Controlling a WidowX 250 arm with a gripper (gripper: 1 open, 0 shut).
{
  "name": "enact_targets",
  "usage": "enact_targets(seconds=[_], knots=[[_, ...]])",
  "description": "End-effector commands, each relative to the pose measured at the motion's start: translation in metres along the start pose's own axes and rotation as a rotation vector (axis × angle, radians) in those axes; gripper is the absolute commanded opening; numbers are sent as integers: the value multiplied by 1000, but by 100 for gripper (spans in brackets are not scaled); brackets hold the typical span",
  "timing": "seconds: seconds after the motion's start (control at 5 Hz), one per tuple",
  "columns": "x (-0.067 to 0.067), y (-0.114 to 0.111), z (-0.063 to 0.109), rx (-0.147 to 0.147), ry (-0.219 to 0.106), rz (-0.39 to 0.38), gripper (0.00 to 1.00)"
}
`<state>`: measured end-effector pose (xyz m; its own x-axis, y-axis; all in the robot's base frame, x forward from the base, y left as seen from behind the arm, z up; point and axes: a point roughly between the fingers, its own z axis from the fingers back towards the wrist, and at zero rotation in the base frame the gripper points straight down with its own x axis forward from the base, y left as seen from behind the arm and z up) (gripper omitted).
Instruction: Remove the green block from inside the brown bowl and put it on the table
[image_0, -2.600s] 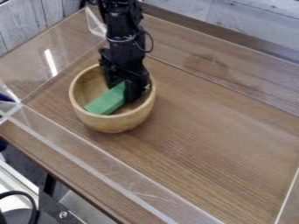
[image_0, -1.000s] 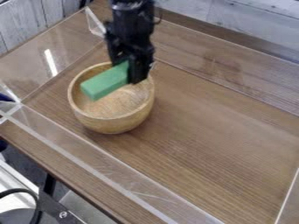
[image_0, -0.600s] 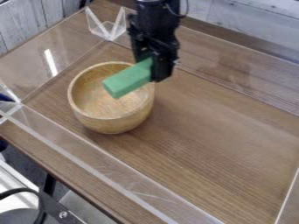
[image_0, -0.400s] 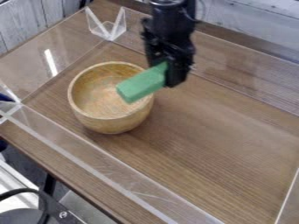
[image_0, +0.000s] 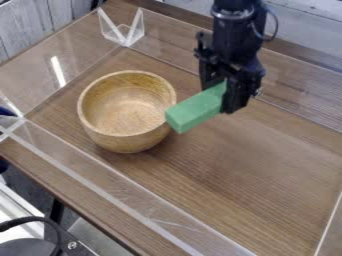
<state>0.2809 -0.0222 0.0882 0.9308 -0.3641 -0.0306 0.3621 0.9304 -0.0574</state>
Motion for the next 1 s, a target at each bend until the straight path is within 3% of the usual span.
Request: enact_targets(seconds=[0.0,0.2,0.4,0.8], knots=[[-3,15,-12,15,16,20,0],[-6,17,-37,20,59,-62,0],[-6,20,-54,24,72,-149,0],[1,12,-11,78,0,-136,0]])
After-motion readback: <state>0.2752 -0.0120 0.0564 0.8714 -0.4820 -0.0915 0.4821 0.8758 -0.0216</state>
